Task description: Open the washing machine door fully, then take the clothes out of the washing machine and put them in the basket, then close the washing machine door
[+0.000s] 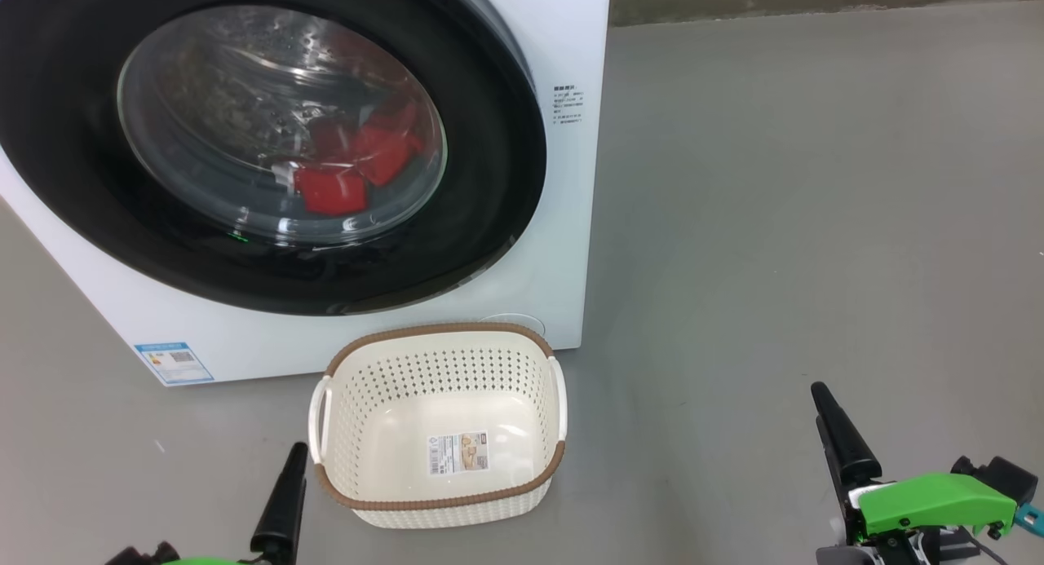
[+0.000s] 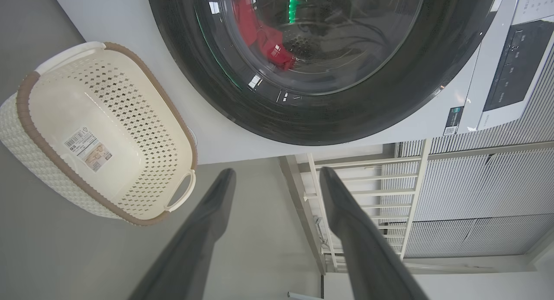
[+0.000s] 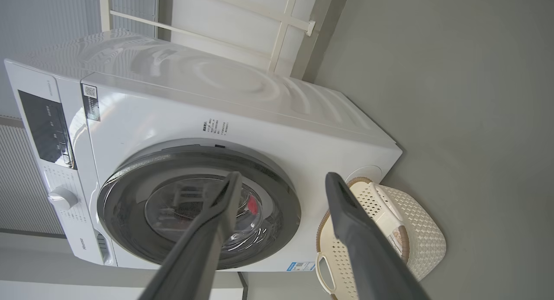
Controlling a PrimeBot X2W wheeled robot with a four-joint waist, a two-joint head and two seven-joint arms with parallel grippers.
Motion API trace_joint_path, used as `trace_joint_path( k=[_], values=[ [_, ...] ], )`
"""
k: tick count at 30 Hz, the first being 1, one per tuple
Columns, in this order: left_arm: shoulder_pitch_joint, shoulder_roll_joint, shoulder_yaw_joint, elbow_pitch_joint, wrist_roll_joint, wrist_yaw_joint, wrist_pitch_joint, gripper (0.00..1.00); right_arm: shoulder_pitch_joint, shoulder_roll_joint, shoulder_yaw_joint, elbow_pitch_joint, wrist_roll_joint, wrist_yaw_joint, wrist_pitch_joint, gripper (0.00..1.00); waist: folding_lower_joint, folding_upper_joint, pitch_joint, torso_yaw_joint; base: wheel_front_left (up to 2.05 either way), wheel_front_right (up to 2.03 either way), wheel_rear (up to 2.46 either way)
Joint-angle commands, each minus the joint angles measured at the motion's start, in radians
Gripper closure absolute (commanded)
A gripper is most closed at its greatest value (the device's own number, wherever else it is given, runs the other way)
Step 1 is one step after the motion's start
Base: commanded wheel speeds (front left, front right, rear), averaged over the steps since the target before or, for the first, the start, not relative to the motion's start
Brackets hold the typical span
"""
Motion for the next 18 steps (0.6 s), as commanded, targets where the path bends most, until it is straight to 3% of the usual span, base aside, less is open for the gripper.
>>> trace_joint_path(
  k=[1,18],
  values=[
    [-0.047,0.012,0.005,-0.02,0.017,0.0,-0.006,0.0,-0.049,-0.013,0.01,-0.022,-0.014,0.0,-0.008,0.0,-0.0001,0.0,0.0,0.0,0.0,0.0,0.0],
    [-0.079,0.016,-0.034,-0.036,0.27,0.038,-0.057,0.0,-0.089,-0.018,0.04,-0.028,-0.286,0.0,-0.058,0.0,-0.0001,0.0,0.001,-0.005,0.0,0.0,0.0]
  ],
)
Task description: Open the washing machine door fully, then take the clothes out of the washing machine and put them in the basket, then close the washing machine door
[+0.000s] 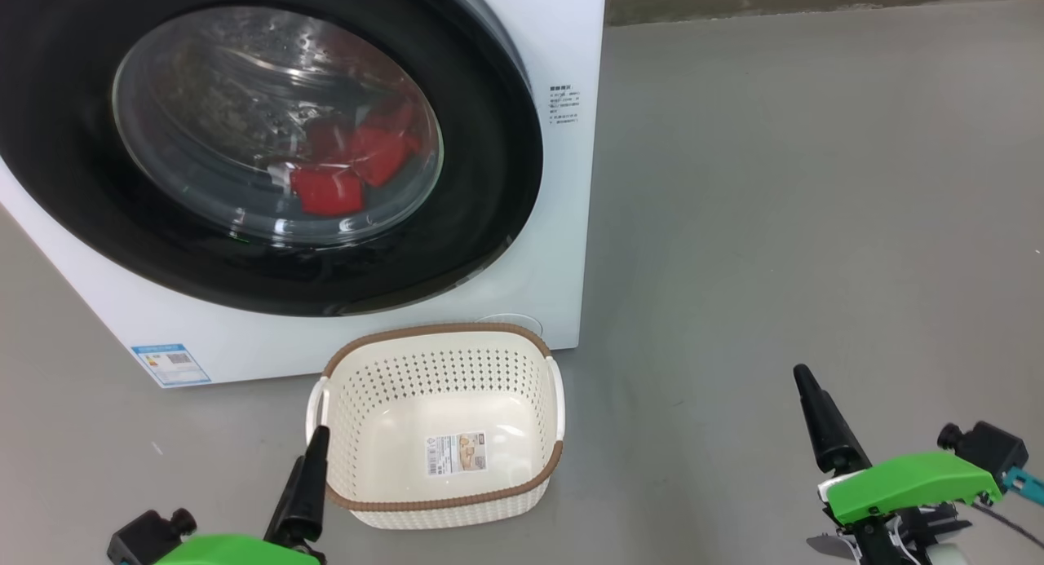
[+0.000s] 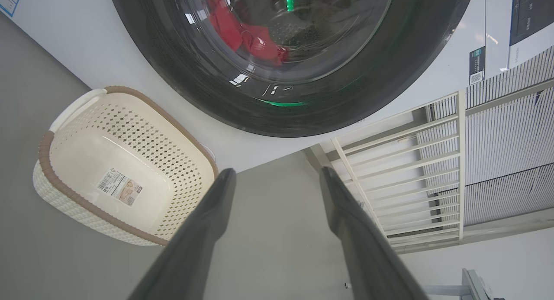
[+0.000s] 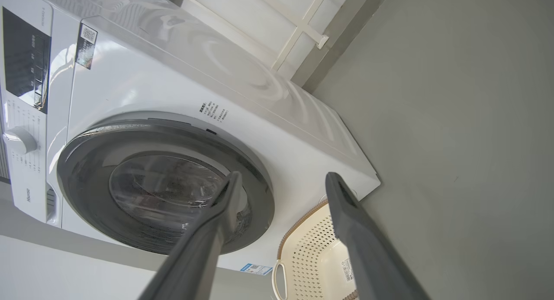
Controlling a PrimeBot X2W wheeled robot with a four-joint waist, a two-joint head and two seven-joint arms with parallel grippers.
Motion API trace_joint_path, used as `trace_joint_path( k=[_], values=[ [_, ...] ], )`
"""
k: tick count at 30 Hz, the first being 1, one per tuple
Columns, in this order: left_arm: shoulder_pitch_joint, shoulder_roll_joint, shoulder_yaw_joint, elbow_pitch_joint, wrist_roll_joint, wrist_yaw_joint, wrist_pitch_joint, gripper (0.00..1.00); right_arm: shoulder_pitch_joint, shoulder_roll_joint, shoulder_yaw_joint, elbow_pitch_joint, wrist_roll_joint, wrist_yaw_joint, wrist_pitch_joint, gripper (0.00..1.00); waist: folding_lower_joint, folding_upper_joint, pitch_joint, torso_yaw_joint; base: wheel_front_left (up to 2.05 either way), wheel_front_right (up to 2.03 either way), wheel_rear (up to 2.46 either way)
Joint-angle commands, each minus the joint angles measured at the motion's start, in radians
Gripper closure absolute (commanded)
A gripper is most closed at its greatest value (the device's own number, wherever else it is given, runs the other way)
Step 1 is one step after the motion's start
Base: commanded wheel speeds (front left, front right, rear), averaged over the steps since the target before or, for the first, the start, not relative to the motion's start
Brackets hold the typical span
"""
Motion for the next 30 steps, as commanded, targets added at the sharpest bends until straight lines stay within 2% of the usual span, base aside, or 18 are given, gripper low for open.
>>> trace_joint_path(
  k=[1,10,20,30],
  values=[
    [-0.047,0.014,0.007,-0.026,0.037,0.004,-0.013,0.0,-0.058,-0.013,0.014,-0.025,-0.041,0.0,-0.012,0.0,-0.0001,-0.0001,0.0,0.0,0.0,0.0,0.0],
    [-0.064,0.016,-0.012,-0.018,0.149,0.008,-0.04,0.0,-0.074,-0.015,0.027,-0.03,-0.187,0.0,-0.039,0.0,-0.0001,-0.0001,-0.003,0.003,0.0,0.0,0.0],
    [-0.097,0.019,-0.032,-0.006,0.246,0.007,-0.066,0.0,-0.091,-0.018,0.042,-0.033,-0.299,0.0,-0.065,0.0,-0.0001,-0.0001,-0.009,0.014,0.0,0.0,0.0],
    [-0.106,0.021,-0.057,-0.014,0.36,0.026,-0.099,0.0,-0.113,-0.021,0.065,-0.027,-0.422,0.0,-0.097,0.0,-0.0001,-0.0001,-0.012,0.004,0.0,0.0,0.0]
  ],
)
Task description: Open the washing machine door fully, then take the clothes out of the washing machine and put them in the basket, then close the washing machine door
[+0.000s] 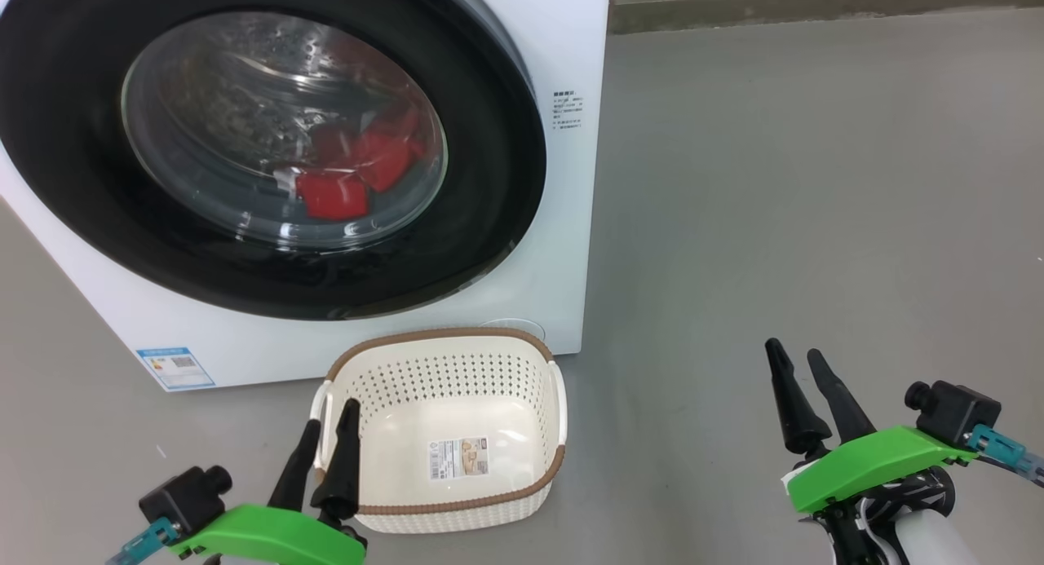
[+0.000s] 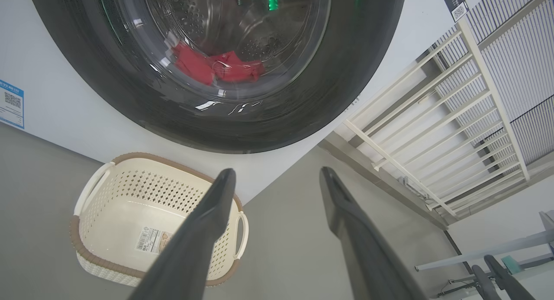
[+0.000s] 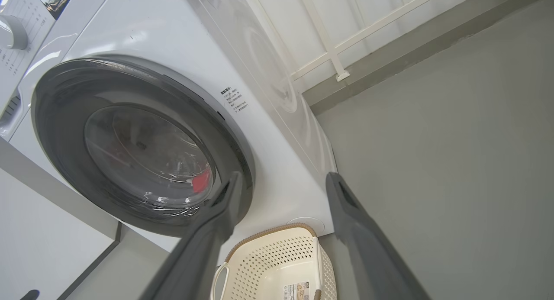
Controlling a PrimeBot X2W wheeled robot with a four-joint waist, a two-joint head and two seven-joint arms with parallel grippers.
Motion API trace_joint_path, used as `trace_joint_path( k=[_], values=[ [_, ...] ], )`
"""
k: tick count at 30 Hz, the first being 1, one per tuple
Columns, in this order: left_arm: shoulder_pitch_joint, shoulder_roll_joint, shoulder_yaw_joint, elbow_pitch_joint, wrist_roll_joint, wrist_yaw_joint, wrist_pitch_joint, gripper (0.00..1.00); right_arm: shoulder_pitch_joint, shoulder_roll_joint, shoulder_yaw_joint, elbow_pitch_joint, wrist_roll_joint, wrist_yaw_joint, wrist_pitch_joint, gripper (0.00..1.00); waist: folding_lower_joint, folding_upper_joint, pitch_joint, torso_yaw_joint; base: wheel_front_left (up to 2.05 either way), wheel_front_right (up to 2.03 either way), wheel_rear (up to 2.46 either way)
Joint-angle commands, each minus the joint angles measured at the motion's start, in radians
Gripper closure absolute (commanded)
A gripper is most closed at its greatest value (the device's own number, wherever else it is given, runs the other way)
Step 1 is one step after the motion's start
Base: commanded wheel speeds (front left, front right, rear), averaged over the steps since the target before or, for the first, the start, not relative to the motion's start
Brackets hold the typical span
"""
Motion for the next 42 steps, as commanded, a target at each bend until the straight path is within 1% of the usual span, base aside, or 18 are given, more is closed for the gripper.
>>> trace_joint_path(
  k=[1,12,28,31,42],
  values=[
    [-0.048,0.017,0.012,-0.03,0.033,0.008,-0.015,0.0,-0.061,-0.01,0.024,-0.021,-0.039,0.0,-0.018,0.0,-0.0001,0.0,-0.001,-0.002,0.0,0.0,0.0],
    [-0.061,0.019,-0.001,-0.044,0.136,0.043,-0.047,0.0,-0.087,-0.013,0.044,-0.001,-0.157,-0.001,-0.051,0.0,-0.0001,0.0,-0.011,-0.001,0.0,0.0,0.0],
    [-0.09,0.023,-0.019,-0.045,0.335,0.056,-0.095,0.0,-0.123,-0.017,0.069,0.027,-0.339,-0.001,-0.098,0.0,-0.0001,0.0,-0.017,0.001,0.0,0.0,0.0],
    [-0.092,0.024,-0.02,-0.045,0.356,0.059,-0.101,0.0,-0.128,-0.018,0.074,0.034,-0.364,-0.001,-0.104,0.0,-0.0001,0.0,-0.018,0.001,0.0,0.0,0.0],
    [-0.113,0.026,-0.032,-0.04,0.49,0.075,-0.133,0.0,-0.16,-0.021,0.095,0.064,-0.488,-0.001,-0.136,0.0,-0.0001,0.0,-0.022,-0.004,0.0,0.0,0.0]
  ],
)
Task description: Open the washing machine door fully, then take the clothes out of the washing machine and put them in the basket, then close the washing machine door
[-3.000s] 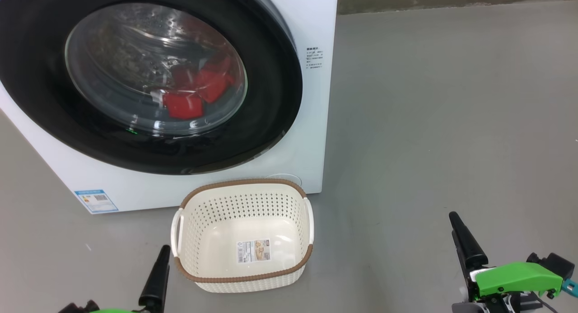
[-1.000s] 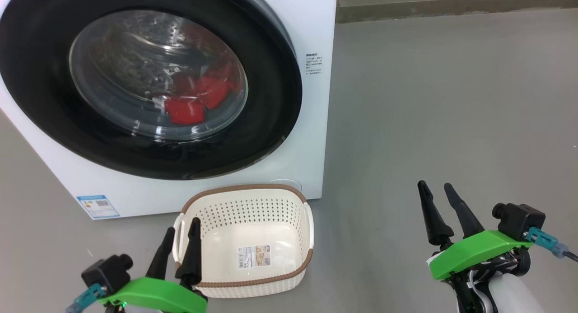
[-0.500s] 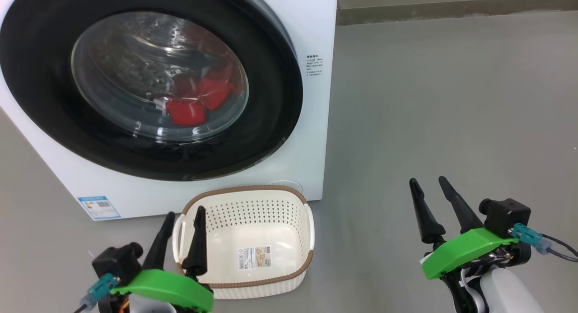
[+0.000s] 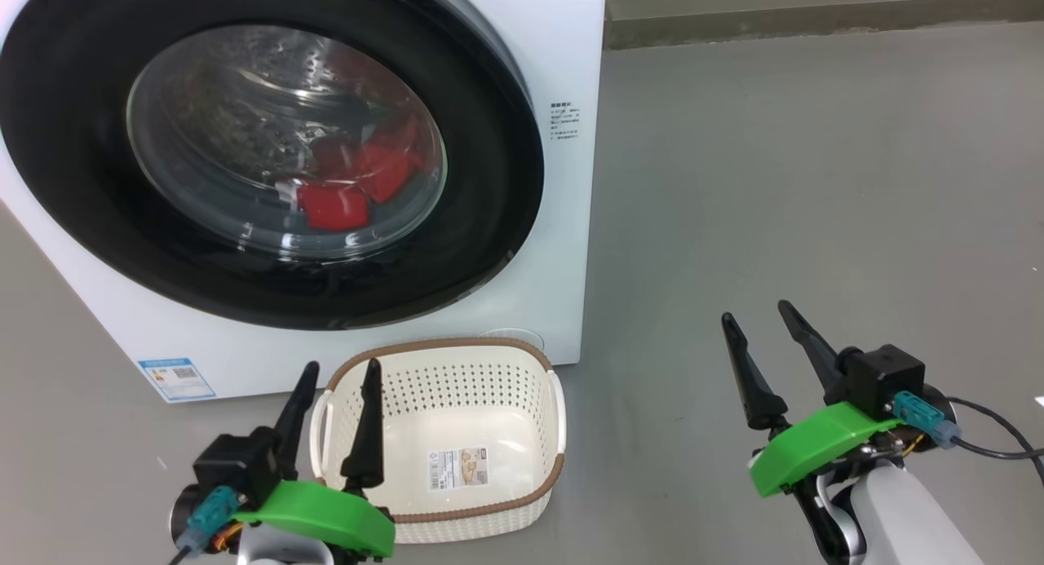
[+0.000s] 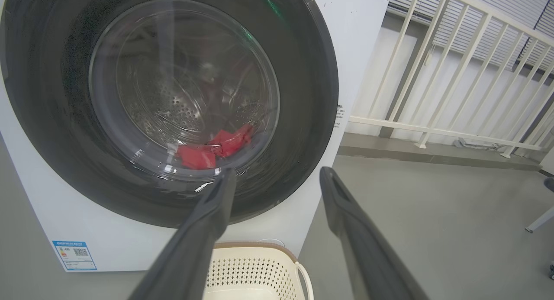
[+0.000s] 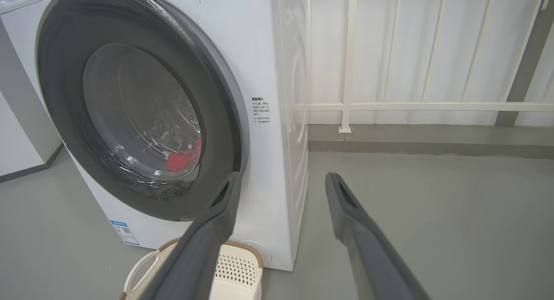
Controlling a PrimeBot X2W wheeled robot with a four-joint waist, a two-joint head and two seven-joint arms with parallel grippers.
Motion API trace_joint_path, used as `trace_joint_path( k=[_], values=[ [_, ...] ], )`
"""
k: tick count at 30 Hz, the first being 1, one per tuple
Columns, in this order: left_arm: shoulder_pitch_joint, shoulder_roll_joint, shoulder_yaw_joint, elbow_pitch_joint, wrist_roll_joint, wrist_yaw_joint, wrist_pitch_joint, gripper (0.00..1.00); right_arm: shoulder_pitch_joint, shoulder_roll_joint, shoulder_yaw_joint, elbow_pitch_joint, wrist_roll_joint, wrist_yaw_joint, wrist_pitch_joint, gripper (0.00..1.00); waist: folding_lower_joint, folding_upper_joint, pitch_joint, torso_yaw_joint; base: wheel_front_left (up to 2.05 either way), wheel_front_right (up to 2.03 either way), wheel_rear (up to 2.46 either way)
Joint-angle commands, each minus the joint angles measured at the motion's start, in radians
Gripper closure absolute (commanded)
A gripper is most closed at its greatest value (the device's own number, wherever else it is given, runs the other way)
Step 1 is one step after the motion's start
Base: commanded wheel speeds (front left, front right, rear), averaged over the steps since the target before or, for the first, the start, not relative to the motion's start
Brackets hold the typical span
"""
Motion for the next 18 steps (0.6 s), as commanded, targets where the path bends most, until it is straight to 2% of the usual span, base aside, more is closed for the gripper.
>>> trace_joint_path(
  k=[1,7,18],
  values=[
    [-0.049,0.016,0.022,-0.022,0.031,0.007,-0.014,0.0,-0.055,-0.005,0.027,-0.019,-0.032,-0.001,-0.016,0.0,-0.0001,-0.0001,-0.001,-0.001,0.0,0.0,0.0],
    [-0.059,0.018,0.011,-0.008,0.091,0.012,-0.031,0.0,-0.068,-0.007,0.041,-0.01,-0.096,-0.001,-0.032,0.0,-0.0001,-0.0001,-0.003,-0.002,0.0,0.0,0.0],
    [-0.061,0.018,0.007,0.023,0.083,0.007,-0.031,0.0,-0.065,-0.007,0.046,-0.009,-0.093,-0.001,-0.032,0.0,-0.0001,-0.0001,-0.006,-0.004,0.0,0.0,0.0]
  ],
)
